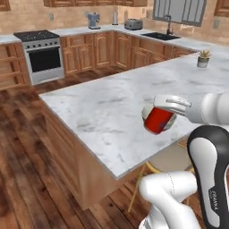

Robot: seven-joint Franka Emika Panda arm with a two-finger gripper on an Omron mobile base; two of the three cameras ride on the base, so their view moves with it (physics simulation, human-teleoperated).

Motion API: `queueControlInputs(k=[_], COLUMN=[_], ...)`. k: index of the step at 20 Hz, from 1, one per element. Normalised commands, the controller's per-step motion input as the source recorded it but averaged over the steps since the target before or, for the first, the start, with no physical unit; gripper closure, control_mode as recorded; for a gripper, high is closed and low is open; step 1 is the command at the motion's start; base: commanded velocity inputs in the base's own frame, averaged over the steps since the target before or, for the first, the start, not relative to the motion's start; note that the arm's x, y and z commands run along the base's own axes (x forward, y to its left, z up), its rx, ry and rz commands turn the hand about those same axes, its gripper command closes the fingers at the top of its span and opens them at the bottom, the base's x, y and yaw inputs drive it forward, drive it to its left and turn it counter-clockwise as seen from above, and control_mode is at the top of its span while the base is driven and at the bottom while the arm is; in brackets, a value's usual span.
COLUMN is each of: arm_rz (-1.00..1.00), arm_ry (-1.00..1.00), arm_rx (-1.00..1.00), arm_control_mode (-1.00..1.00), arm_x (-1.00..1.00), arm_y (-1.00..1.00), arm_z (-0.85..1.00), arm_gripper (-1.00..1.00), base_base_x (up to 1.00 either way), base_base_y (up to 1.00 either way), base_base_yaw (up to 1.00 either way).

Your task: Open the fridge, grab two sodas, and place both sodas inside the bowl with ice on the dining counter.

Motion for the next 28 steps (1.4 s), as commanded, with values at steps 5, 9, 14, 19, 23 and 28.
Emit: queueControlInputs(k=[5, 9, 14, 19, 23, 28], arm_rz=[0.0, 0.0, 0.0, 0.0, 0.0, 0.08], arm_ry=[0.0, 0.0, 0.0, 0.0, 0.0, 0.0], arm_rx=[0.0, 0.0, 0.0, 0.0, 0.0, 0.1], arm_control_mode=[1.0, 1.0, 1.0, 1.0, 1.0, -1.0], arm_x=[0.0, 0.0, 0.0, 0.0, 0.0, 0.18], arm_y=[0.0, 0.0, 0.0, 0.0, 0.0, -0.6], arm_z=[0.0, 0.0, 0.0, 0.0, 0.0, 0.0], arm_gripper=[1.0, 1.0, 1.0, 1.0, 1.0, 1.0], base_base_x=[0.02, 0.13, 0.28, 0.31, 0.32, 0.14], base_base_y=[-0.95, -0.82, -0.78, -0.85, -0.99, -0.4], base_base_yaw=[0.29, 0.34, 0.35, 0.33, 0.27, 0.09])
